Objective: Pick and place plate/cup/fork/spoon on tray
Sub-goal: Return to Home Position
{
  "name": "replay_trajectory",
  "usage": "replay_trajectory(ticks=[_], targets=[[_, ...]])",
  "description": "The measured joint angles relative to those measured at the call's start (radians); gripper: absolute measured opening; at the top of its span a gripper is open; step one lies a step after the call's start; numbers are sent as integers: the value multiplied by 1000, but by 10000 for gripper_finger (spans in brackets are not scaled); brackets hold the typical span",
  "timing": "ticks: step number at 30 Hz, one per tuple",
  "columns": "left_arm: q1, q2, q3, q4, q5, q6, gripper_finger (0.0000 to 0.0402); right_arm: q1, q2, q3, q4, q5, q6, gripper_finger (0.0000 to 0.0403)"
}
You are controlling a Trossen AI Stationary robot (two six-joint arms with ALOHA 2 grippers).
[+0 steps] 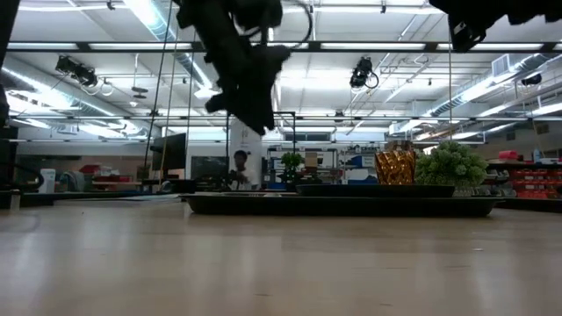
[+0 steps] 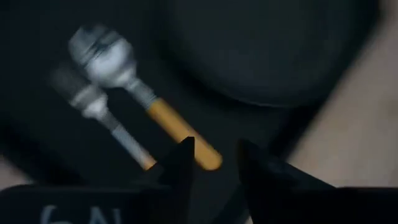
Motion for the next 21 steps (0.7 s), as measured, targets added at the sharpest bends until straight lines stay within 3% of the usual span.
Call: replay_trajectory(ticks=[5, 8, 14, 21], targets=[[-84, -50, 0, 60, 4, 220, 114, -120, -72, -86, 68, -255, 4, 71], [-112, -60, 0, 108, 3, 314, 99, -219, -114, -136, 83, -344, 30, 47], [-118, -77, -1, 124, -56, 458, 56, -368, -218, -221, 102, -352, 79, 6], [-90, -116, -2, 111, -86, 608, 10, -450, -358, -338, 103, -292, 128, 19]])
